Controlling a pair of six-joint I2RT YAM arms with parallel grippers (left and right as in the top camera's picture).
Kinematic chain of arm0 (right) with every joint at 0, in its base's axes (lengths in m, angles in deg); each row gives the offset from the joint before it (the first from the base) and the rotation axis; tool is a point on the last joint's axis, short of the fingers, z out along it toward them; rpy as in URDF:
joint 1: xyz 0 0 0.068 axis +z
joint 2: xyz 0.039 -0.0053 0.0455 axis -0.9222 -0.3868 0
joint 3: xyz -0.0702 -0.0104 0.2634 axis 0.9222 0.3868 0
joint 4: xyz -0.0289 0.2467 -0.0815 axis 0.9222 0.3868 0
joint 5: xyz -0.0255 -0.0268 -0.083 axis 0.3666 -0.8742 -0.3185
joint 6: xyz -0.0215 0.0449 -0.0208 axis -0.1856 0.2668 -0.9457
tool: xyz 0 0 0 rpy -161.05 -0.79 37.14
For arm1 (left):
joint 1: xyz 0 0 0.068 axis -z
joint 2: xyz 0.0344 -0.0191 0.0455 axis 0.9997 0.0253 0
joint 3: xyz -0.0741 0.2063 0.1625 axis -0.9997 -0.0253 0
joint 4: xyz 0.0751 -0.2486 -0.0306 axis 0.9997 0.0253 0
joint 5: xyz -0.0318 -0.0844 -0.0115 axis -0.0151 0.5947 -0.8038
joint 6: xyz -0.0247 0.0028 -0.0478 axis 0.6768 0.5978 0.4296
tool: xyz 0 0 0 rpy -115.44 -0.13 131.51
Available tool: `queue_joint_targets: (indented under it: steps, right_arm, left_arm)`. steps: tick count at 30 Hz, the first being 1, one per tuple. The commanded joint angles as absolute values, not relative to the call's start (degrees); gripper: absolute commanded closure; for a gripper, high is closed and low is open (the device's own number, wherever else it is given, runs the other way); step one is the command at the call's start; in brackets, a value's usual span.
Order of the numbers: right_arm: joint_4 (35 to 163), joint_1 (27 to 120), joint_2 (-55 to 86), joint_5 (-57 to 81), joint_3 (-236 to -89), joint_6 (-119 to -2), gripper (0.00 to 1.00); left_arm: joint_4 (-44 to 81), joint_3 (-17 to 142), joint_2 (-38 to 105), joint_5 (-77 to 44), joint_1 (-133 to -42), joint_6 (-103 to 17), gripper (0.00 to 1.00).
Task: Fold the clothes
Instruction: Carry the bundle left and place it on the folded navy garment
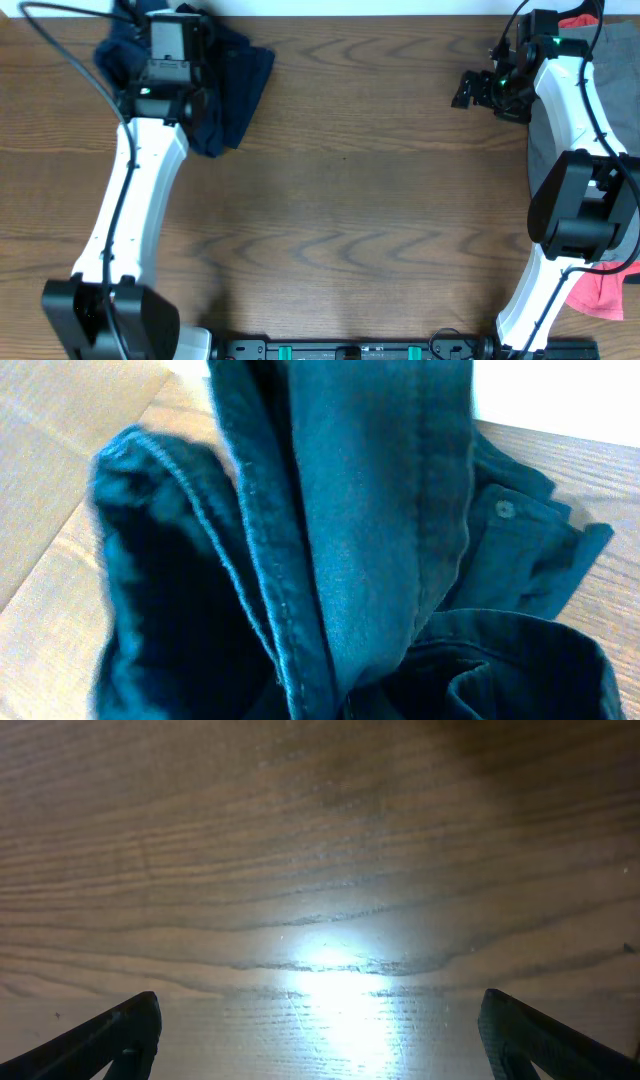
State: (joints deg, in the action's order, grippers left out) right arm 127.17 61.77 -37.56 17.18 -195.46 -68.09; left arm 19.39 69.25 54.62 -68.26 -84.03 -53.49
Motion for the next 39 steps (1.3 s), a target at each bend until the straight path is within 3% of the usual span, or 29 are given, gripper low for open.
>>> queue_joint_targets:
  steps: [1,7,22,28,37,38,39]
  right_arm:
    - [126.8,62.5,-36.2,17.9,-195.0,-68.9,0.01]
    - [126.7,63.9,-36.2,17.9,-195.0,-68.9,0.01]
    - [125.9,64.9,-36.2,17.8,-195.0,-68.9,0.01]
    - [124.9,64.9,-36.2,17.8,-195.0,-68.9,0.01]
    - [121.9,64.9,-36.2,17.4,-195.0,-67.1,0.01]
    - [121.6,64.9,-36.2,17.4,-195.0,-67.0,0.01]
    - [121.4,64.9,-36.2,17.4,-195.0,-67.0,0.01]
  left_arm:
    - [21.4,71.7,49.0,-72.0,-85.5,-46.1,0.94]
    - [23.1,71.7,50.0,-73.0,-88.8,-33.2,0.94]
    - [12.4,71.7,65.8,-64.9,-88.8,-39.8,0.94]
    - [1.6,71.7,72.1,-63.7,-88.7,-42.4,0.94]
    - [-24.3,71.7,84.6,-55.2,-87.6,-45.4,0.94]
    - [-27.8,71.7,86.3,-54.7,-87.4,-45.5,0.91]
    - [-31.2,71.7,88.0,-54.7,-87.1,-45.6,0.74]
